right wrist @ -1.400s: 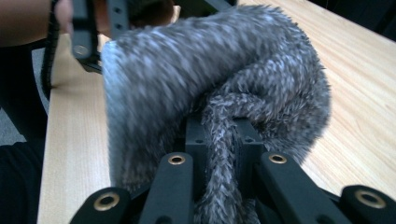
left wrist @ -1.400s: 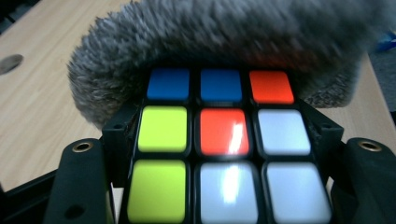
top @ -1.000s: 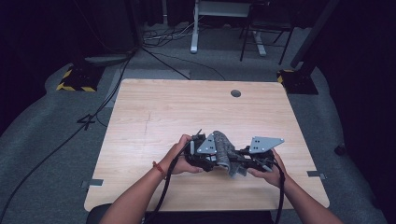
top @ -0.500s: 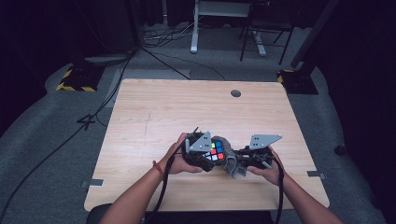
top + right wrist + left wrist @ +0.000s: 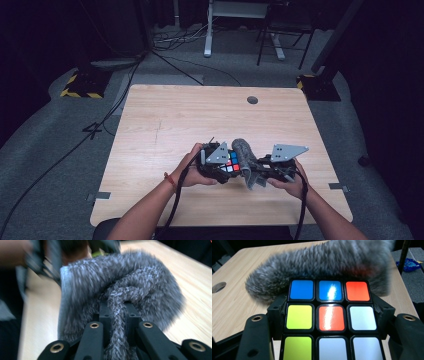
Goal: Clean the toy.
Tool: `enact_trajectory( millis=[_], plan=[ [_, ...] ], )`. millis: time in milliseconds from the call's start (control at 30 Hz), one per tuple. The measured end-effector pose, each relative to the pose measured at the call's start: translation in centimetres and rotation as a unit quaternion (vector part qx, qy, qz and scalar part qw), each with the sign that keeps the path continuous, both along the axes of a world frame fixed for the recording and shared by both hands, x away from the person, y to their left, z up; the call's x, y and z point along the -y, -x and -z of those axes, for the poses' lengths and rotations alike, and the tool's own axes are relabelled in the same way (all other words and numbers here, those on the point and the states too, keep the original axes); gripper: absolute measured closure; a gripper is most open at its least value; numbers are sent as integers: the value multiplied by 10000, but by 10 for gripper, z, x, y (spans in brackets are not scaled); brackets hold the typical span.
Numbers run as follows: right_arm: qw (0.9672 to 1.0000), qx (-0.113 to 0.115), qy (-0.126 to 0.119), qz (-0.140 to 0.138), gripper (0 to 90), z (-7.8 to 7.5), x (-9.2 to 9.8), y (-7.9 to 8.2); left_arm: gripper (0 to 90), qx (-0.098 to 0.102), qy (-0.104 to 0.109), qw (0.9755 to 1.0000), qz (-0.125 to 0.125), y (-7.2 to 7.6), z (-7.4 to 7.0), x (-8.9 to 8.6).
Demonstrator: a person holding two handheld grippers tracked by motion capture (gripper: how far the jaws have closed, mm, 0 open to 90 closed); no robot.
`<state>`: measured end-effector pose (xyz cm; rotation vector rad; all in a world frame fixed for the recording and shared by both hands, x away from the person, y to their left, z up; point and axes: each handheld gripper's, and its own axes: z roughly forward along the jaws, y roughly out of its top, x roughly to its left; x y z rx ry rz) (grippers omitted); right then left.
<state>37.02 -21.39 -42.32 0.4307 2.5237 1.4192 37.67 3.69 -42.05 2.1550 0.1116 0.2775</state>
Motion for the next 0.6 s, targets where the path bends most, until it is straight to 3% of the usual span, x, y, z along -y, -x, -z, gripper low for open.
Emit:
enact_trajectory(
  millis=[100,133,200,267,367,500,600],
  plan=[
    [9993,-255,242,112,808,13,-1,-9,334,71,112,9999,31,2,-3,0],
    [9991,-340,212,144,808,16,0,-11,334,76,170,9998,43,2,-3,-1],
    [9990,-333,208,220,809,20,0,-13,333,119,292,9995,36,2,-4,-2],
    [9988,-370,211,224,810,23,-2,-13,333,32,438,9990,62,2,-4,-3],
    [9984,-476,271,164,810,28,-6,-15,333,56,474,9988,61,3,-5,-4],
    [9978,-641,-103,-124,810,25,-3,-13,332,-26,494,9988,61,0,-3,-5],
    [9975,-599,-304,-217,811,19,1,-10,329,-291,770,9965,144,-5,-2,-11]
  ],
)
